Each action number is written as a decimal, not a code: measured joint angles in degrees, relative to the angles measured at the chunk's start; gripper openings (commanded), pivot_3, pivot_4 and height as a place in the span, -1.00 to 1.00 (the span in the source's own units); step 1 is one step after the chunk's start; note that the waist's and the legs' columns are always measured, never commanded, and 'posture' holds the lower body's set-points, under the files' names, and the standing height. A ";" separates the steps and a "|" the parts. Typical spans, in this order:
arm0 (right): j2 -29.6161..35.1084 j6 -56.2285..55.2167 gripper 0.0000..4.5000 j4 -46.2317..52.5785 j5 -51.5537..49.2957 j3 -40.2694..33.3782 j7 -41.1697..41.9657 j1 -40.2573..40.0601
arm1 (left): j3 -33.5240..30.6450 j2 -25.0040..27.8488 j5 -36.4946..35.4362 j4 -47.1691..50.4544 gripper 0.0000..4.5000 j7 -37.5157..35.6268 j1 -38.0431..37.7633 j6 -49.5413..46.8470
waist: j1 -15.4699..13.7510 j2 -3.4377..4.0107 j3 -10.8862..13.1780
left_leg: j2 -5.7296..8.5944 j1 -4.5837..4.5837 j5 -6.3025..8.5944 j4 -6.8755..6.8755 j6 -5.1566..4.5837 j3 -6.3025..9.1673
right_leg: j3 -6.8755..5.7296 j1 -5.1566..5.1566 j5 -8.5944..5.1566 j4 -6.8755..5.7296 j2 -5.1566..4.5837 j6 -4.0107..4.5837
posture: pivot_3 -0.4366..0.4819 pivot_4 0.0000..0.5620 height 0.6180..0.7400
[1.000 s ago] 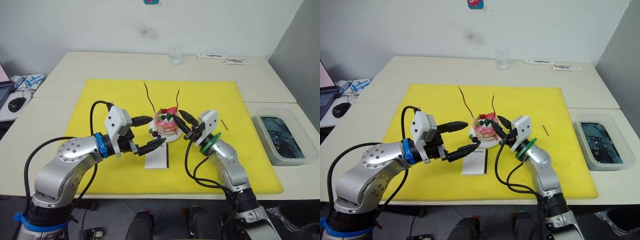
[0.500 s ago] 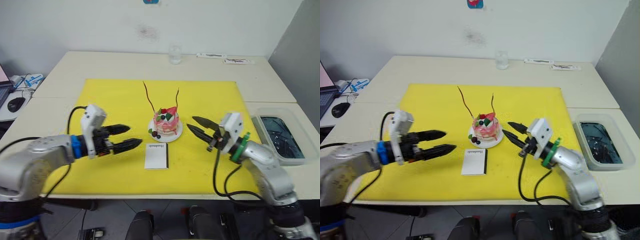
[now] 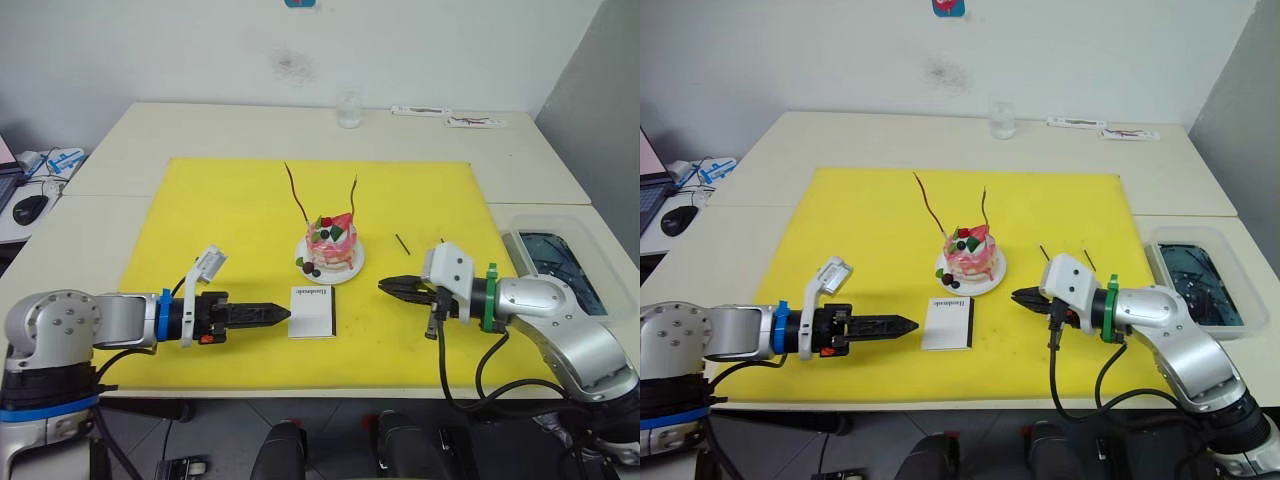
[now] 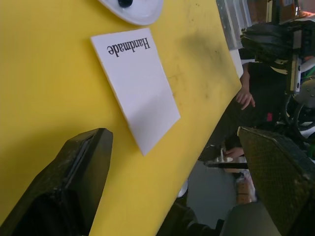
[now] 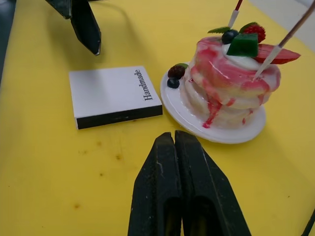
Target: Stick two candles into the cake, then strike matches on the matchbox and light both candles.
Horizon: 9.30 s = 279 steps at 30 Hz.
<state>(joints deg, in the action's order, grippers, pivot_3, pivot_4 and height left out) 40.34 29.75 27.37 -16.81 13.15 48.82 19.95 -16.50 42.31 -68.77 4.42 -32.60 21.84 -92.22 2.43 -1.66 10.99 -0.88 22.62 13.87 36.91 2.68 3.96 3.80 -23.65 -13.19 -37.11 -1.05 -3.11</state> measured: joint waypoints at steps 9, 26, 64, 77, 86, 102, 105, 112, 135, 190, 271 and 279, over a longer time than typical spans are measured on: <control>-0.56 1.02 -0.97 -1.80 4.25 6.97 2.39 3.80 | 0.50 -4.42 -0.67 -4.29 1.00 4.94 2.36 0.00 | -0.43 0.00 0.00 | 0.05 0.07 0.00 0.00 0.01 0.13 | -0.12 -0.02 0.03 -0.01 -0.03 -0.03 | -0.05 -0.47 1.00; -5.87 -0.93 -0.97 -11.65 12.92 14.79 4.17 7.16 | 2.24 -10.01 -0.14 -5.53 1.00 6.49 3.71 0.21 | -0.65 0.01 -0.01 | 0.13 0.05 -0.01 0.03 0.03 0.19 | -0.15 0.07 0.08 0.01 -0.11 -0.13 | -0.05 -0.47 1.00; -15.41 -2.41 -1.00 -16.26 17.70 16.22 4.67 9.24 | 1.60 -15.61 9.97 -2.65 -0.13 4.73 1.02 2.45 | -0.76 0.08 -0.09 | 0.23 -0.24 -0.02 0.00 0.06 0.28 | -0.20 0.42 0.03 0.09 -0.19 -0.05 | -0.05 -0.47 1.00; -16.02 -0.25 -1.00 -14.68 17.59 16.22 4.85 9.25 | 2.57 -16.13 11.62 -1.77 -0.98 3.86 0.11 3.61 | -0.67 0.08 -0.09 | 0.22 -0.22 -0.02 -0.01 0.06 0.33 | -0.25 0.40 -0.03 0.11 -0.19 0.03 | -0.05 -0.47 1.00; -14.54 -0.25 -1.00 -14.68 17.61 15.86 5.10 9.26 | 2.64 -15.51 11.33 -0.58 -0.98 1.90 -0.23 2.62 | -0.63 0.08 -0.08 | 0.22 -0.18 -0.01 -0.06 0.07 0.33 | -0.26 0.36 -0.02 0.12 -0.19 -0.03 | -0.05 -0.47 1.00; -13.77 -0.62 -1.00 -14.82 18.16 16.35 5.32 8.89 | 3.40 -16.06 12.98 -2.31 -0.38 1.79 0.53 2.68 | -0.58 0.08 -0.09 | 0.21 -0.21 0.01 -0.08 0.09 0.35 | -0.29 0.36 -0.08 0.10 -0.18 -0.02 | -0.05 -0.47 1.00; -14.41 -1.21 -1.00 -15.48 19.02 17.14 5.25 9.12 | 3.11 -16.18 13.03 -2.76 -0.38 1.84 0.69 2.44 | -0.56 0.09 -0.09 | 0.21 -0.22 0.01 -0.08 0.09 0.35 | -0.29 0.36 -0.08 0.10 -0.18 -0.02 | -0.05 -0.47 1.00; -15.88 -1.96 -1.00 -16.41 20.20 17.96 5.31 9.90 | 2.59 -16.42 13.32 -3.13 -0.38 1.97 0.93 1.97 | -0.49 0.09 -0.09 | 0.19 -0.26 0.01 -0.08 0.09 0.35 | -0.28 0.36 -0.08 0.08 -0.16 -0.02 | -0.05 -0.47 1.00; -16.93 -2.27 -1.00 -16.57 20.27 19.42 6.20 10.82 | -0.41 -18.56 13.70 -4.36 -0.38 2.74 1.16 0.17 | -0.49 0.10 -0.10 | 0.19 -0.26 0.01 -0.08 0.10 0.37 | -0.28 0.37 -0.08 0.09 -0.16 -0.02 | -0.05 -0.47 1.00; -6.03 9.75 -1.00 0.26 12.88 5.38 4.98 6.42 | 4.46 -10.08 3.65 -4.24 -0.99 -4.45 0.35 0.40 | 0.32 0.10 -0.08 | 0.18 0.29 0.04 -0.28 0.15 0.44 | -0.36 -0.21 -0.13 0.10 -0.17 -0.08 | -0.05 -0.47 1.00; -10.98 5.94 -1.00 -5.13 13.28 16.19 3.04 7.85 | 9.62 -5.40 11.55 -6.43 -0.98 -4.24 5.56 0.89 | 0.61 0.11 -0.08 | 0.16 0.21 0.03 -0.21 0.14 0.46 | -0.36 -0.16 -0.10 -0.06 -0.12 -0.12 | -0.05 -0.47 1.00; -10.72 6.05 -1.00 -4.56 12.76 14.47 2.86 7.80 | 11.58 -1.67 11.26 -3.34 -0.98 -10.77 3.20 2.21 | 0.64 0.11 -0.08 | 0.16 0.24 0.03 -0.21 0.15 0.45 | -0.35 -0.18 -0.11 -0.03 -0.12 -0.11 | -0.05 -0.47 1.00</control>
<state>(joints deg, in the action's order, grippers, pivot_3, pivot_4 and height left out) 29.63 35.80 22.81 -4.05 27.62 51.68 27.75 -4.92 40.64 -57.50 1.08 -43.37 25.04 -90.00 3.06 -1.55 10.92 -0.72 22.86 13.90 36.70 2.82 4.40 3.45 -23.83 -13.30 -37.13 -1.17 -3.22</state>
